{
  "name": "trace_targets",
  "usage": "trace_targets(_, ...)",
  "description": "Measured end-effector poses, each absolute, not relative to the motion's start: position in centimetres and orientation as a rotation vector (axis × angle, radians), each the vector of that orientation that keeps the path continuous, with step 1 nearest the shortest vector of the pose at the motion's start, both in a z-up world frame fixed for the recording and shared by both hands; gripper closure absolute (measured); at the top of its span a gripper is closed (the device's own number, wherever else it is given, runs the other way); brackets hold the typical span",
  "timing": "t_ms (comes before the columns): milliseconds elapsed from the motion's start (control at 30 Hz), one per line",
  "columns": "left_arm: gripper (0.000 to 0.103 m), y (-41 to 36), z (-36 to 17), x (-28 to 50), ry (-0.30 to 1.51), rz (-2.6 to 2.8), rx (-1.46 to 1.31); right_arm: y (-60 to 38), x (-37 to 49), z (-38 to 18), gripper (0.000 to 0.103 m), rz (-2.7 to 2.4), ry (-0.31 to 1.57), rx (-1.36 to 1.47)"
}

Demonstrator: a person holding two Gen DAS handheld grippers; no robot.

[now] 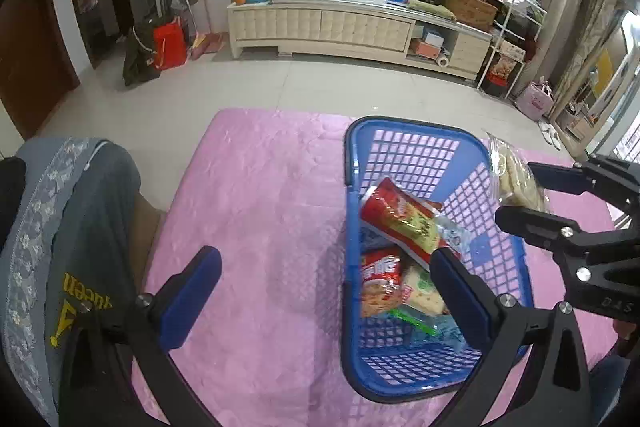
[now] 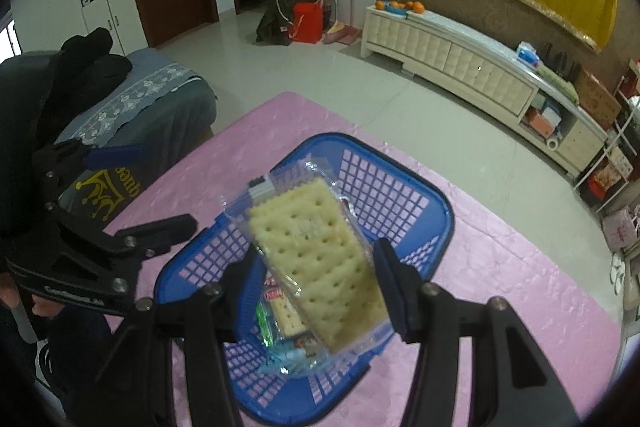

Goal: Organize snacks
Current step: 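Carry the cracker pack over the basket and open the right gripper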

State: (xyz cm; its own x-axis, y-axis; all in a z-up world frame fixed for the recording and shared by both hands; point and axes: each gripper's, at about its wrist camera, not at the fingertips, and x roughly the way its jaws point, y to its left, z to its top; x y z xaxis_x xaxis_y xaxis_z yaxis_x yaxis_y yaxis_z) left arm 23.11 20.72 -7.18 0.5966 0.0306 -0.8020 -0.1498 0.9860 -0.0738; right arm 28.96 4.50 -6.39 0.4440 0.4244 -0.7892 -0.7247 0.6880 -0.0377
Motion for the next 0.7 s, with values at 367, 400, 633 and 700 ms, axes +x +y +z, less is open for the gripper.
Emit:
trace_targets(367,0.000,21.6,-9.1,25.6,0.953,0.079,-0.154,5.8,33.3,-10.5,0.045,0.644,0.889,-0.438)
trace_targets(400,0.000,21.6,-9.2,25.7,0.952,0.079,-0.153,5.9,33.6,-10.7,0.045,0.633,0.886,-0.446)
trace_targets(633,0.000,22.1,-9.4,26.0,0.955,0.100,-0.169,6.4,34.5,-11.4,0.040,0.603,0.892,-0.464)
trace_targets(700,0.000,22.0,-9.2,25.7,0.946,0.107,-0.155,6.0,34.3,-11.1,0.036,0.595,0.878,-0.452)
